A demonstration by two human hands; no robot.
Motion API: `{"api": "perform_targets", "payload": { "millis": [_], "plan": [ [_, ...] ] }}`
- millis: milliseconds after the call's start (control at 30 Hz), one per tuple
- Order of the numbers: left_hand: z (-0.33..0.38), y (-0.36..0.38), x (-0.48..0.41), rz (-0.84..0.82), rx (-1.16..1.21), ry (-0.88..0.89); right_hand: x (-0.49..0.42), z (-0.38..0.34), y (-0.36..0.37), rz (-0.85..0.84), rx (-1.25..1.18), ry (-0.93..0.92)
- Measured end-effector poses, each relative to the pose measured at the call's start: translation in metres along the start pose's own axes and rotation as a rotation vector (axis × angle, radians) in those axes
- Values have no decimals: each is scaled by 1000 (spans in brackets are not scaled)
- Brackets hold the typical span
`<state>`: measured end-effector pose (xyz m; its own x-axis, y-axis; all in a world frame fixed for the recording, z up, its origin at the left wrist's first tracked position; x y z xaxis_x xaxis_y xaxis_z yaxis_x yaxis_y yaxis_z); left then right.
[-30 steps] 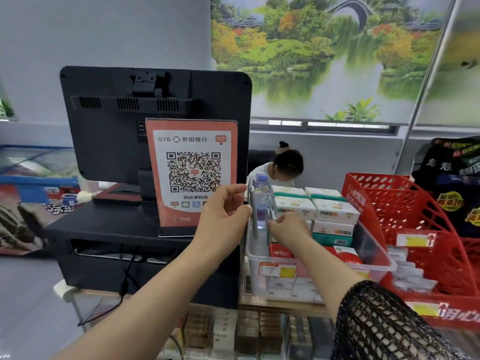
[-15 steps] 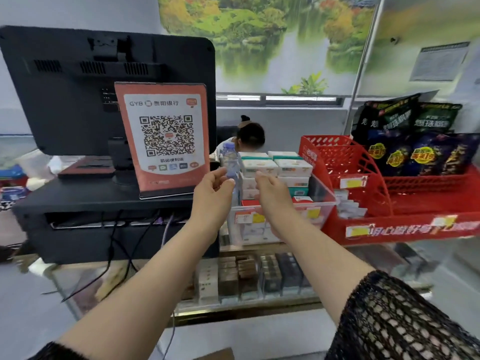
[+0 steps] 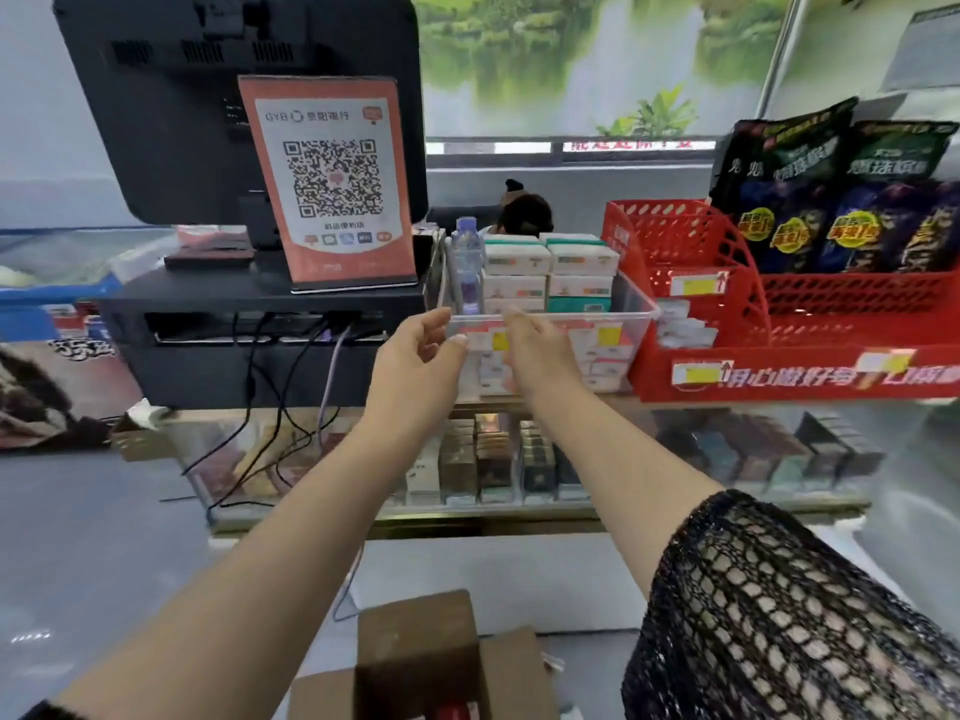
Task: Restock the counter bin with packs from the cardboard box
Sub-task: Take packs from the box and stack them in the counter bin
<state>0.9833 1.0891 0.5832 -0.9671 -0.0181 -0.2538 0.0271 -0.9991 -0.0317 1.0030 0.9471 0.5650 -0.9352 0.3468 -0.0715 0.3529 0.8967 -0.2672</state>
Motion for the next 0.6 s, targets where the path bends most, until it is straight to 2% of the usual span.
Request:
{"api": "perform_targets", "payload": {
  "millis": [133,267,400,600],
  "plan": [
    [-39,-8,31,37,-35,-77,34,34,23,-48,-20,5],
    [-113,-22,62,67,-50,-170,59,100,56,-94,-16,47],
    [-218,-34,95,117,-77,-268,83,206,102,-174,24,150],
    [-415,-47,147,136,-81,-514,122,397,169,-297,111,297]
  ]
}}
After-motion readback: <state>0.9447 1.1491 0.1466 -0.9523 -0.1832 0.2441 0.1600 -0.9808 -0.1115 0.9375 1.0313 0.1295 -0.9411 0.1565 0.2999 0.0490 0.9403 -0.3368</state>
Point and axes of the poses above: each hand's wrist, its own x-axis away from the middle knuckle, its own y-axis out of the palm, z = x × y, the point moved 7 cm from there along -x, towards the middle knuckle, and after that the axes turned 10 degrees about x, right-handed, at the moved point
